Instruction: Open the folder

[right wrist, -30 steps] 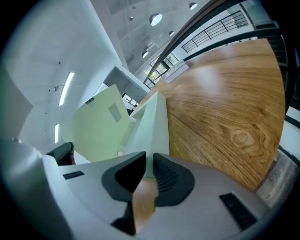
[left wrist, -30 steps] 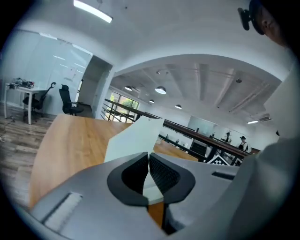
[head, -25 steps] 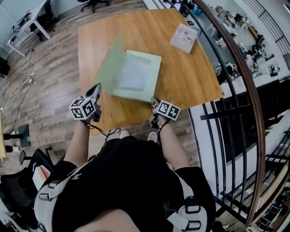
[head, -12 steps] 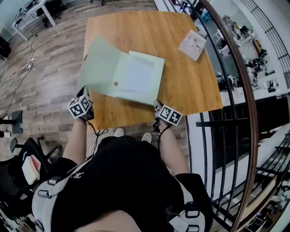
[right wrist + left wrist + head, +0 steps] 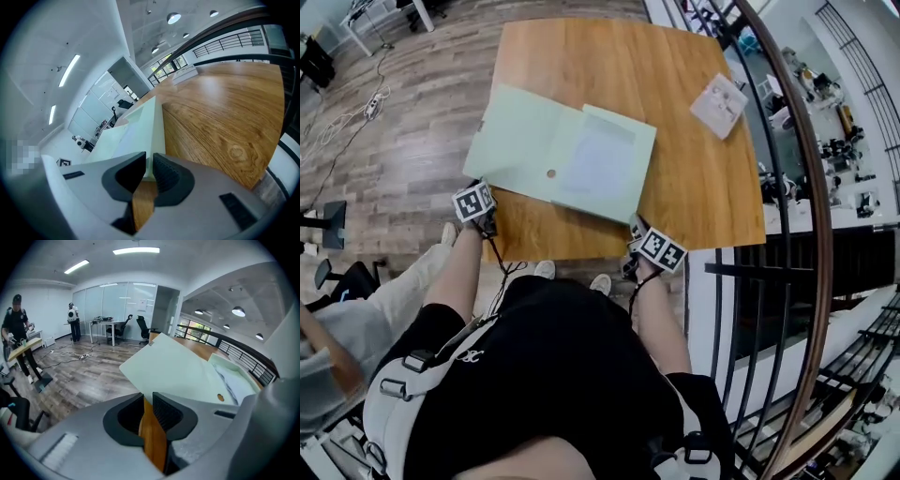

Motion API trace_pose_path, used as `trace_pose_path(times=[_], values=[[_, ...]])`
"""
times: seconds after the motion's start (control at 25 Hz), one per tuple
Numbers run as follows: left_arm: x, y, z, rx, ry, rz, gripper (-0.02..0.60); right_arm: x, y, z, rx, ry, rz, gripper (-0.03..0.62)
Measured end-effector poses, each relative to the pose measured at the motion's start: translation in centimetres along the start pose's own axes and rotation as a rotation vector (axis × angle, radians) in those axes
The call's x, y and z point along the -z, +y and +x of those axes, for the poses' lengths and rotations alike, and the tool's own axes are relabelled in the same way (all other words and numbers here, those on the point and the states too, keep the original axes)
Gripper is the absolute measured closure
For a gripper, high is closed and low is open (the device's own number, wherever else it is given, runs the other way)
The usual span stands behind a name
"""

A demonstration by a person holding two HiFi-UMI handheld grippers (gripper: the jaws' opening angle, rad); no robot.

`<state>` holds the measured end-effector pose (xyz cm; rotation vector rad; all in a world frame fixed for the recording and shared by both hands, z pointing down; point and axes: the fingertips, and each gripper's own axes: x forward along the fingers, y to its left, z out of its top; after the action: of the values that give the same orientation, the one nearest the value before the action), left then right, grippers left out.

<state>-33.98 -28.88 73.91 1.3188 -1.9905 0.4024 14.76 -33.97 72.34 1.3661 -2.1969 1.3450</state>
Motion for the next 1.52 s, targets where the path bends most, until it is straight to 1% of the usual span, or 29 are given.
trace_pose_path(times=[0.12,0.2,0.28,0.4,0.48,0.6,0.68,0.76,0.84,0.92,1.0,1.12,1.2,1.28,1.4,1.52], values=[[1.4,0.7,1.0,-0.035,0.046,0.02,0.511,0.0,0.2,-0.1,0.01,0.006,-0.014,0.542],[2.1,1.2,1.4,-0.044,0.068,0.02,0.497,0.0,0.3,0.0,0.008,0.008,-0.01,0.542],[2.3,1.1,1.4,-0.036,0.078,0.008,0.491,0.1,0.1,0.0,-0.001,0.007,0.004,0.541],[2.1,0.6,1.1,-0.01,0.066,-0.018,0.48,0.0,-0.7,-0.1,-0.006,0.009,0.018,0.542],[1.5,0.2,0.5,0.007,0.042,-0.019,0.465,-0.1,-1.2,-0.2,-0.017,0.01,0.049,0.54],[-0.3,0.2,-1.3,0.011,-0.019,0.024,0.445,-0.2,-1.2,0.2,-0.042,0.019,0.084,0.54],[-1.8,0.8,-3.2,-0.005,-0.082,0.054,0.446,-0.2,-0.7,0.5,-0.037,0.028,0.059,0.54],[-3.0,1.7,-5.3,-0.028,-0.15,0.054,0.445,-0.2,-0.2,0.6,-0.03,0.034,0.021,0.54],[-4.3,2.0,-7.7,-0.036,-0.222,0.045,0.446,-0.6,0.2,0.4,-0.043,0.018,-0.017,0.54],[-5.9,1.7,-10.3,-0.023,-0.298,0.049,0.456,-2.0,0.5,-0.2,-0.054,-0.046,-0.068,0.54],[-7.2,1.4,-12.9,-0.007,-0.367,0.044,0.522,-4.0,0.9,-1.6,-0.045,-0.133,-0.135,0.54],[-9.3,-0.1,-16.3,0.02,-0.452,0.049,0.569,-8.0,2.5,-4.0,-0.009,-0.248,-0.289,0.54],[-10.8,-2.1,-18.1,0.058,-0.5,0.076,0.577,-10.9,4.6,-6.0,0.009,-0.331,-0.411,0.542],[-12.7,-4.8,-19.6,0.104,-0.549,0.12,0.577,-13.9,7.3,-8.0,0.01,-0.438,-0.51,0.55],[-15.3,-9.4,-21.4,0.186,-0.62,0.19,0.577,-17.5,11.8,-11.3,-0.004,-0.602,-0.616,0.584],[-16.2,-14.2,-23.3,0.284,-0.649,0.232,0.577,-18.9,15.3,-14.2,-0.018,-0.711,-0.683,0.588]])
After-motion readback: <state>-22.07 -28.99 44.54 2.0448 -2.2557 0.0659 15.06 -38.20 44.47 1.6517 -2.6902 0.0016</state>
